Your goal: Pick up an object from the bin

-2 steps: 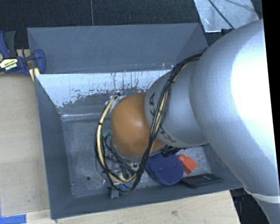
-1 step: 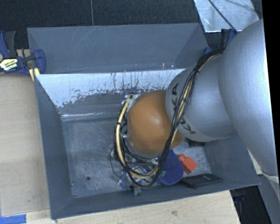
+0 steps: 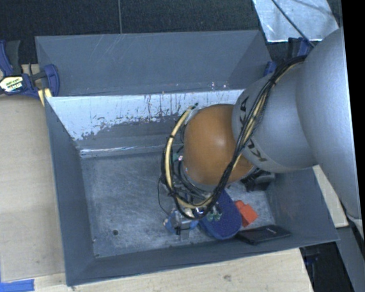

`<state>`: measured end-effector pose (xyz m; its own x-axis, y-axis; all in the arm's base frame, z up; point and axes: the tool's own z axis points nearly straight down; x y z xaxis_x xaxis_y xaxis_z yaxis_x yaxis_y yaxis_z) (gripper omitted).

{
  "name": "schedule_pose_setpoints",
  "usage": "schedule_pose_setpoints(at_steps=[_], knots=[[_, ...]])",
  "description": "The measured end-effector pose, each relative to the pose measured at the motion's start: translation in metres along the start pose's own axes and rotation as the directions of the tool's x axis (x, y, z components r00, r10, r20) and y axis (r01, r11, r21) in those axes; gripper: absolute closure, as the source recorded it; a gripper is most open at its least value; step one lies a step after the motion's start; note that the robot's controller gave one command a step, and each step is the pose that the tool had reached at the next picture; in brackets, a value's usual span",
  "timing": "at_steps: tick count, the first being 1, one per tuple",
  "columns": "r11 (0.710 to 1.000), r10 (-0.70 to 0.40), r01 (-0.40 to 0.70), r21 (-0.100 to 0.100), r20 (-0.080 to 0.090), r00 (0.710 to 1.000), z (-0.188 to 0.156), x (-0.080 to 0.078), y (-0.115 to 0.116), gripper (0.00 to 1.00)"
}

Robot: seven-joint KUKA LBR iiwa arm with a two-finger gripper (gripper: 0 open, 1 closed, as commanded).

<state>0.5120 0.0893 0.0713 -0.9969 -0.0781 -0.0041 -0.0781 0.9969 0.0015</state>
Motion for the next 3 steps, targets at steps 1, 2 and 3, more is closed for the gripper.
schedule_pose_setpoints(at_steps=[1,2,3], knots=[[0.999,-0.047,0.047,0.0,0.0,0.999,0.0,0.014,-0.028,0.0],[0.999,-0.047,0.047,-0.002,0.004,0.999,-0.001,0.013,-0.026,1.0],[0.951,0.31,-0.31,0.0,0.004,0.951,-0.088,0.001,-0.034,1.0]])
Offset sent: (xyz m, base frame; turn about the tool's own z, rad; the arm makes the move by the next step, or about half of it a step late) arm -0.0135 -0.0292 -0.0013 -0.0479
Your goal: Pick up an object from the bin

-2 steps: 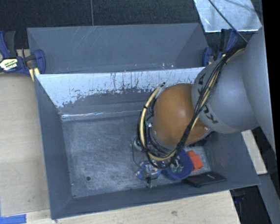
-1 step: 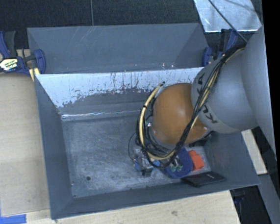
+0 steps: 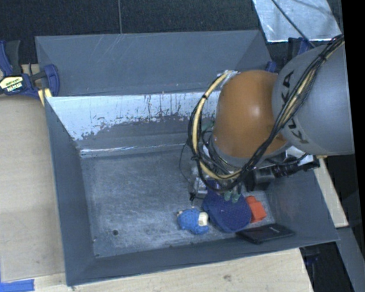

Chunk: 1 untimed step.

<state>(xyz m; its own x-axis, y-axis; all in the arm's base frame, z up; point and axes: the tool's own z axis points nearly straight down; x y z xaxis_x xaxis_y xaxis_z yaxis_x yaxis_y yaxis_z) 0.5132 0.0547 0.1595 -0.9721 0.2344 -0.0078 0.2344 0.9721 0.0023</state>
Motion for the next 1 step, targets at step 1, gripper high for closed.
schedule_pose_setpoints(at_steps=[1], knots=[[0.89,-0.455,0.455,-0.002,-0.001,0.89,-0.0536,0.0299,0.0268,1.0]])
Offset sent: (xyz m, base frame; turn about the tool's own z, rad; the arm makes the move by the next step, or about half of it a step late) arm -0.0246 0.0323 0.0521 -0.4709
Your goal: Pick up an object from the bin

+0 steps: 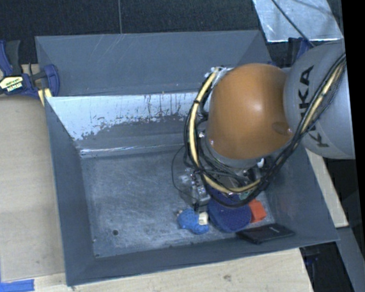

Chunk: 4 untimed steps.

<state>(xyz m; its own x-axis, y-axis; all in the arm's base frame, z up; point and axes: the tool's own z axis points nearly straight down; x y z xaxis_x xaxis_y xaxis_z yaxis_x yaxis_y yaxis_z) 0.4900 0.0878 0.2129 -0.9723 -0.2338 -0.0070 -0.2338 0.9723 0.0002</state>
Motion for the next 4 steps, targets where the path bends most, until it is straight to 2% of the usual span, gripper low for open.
schedule_pose_setpoints(at_steps=[1,2,3,4], knots=[[1.0,0.01,-0.01,0.0,-0.011,1.0,0.147,-0.002,0.018,1.0],[0.997,0.077,-0.077,0.0,0.006,0.997,0.012,-0.044,0.012,1.0],[0.945,0.327,-0.327,0.002,-0.009,0.945,0.085,-0.056,0.055,1.0],[0.945,0.328,-0.328,0.002,-0.005,0.945,0.083,-0.057,0.053,0.0]])
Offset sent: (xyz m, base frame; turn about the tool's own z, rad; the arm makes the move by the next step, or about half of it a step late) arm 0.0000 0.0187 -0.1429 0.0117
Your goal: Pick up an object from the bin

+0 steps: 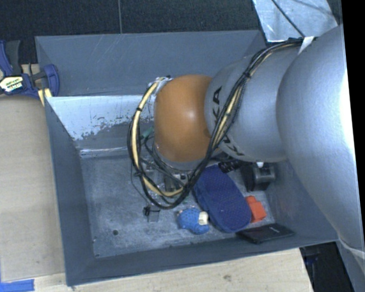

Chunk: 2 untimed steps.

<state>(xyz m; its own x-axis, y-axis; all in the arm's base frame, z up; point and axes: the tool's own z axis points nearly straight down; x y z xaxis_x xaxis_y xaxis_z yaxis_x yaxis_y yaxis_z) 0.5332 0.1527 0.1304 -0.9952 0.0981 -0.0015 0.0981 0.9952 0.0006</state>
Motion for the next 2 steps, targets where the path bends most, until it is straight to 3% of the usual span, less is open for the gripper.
schedule_pose_setpoints(at_steps=[1,2], knots=[[0.98,-0.197,0.197,0.0,0.001,0.98,0.062,-0.034,0.008,0.0],[0.99,-0.144,0.144,0.0,0.009,0.99,-0.009,-0.034,-0.023,0.0]])
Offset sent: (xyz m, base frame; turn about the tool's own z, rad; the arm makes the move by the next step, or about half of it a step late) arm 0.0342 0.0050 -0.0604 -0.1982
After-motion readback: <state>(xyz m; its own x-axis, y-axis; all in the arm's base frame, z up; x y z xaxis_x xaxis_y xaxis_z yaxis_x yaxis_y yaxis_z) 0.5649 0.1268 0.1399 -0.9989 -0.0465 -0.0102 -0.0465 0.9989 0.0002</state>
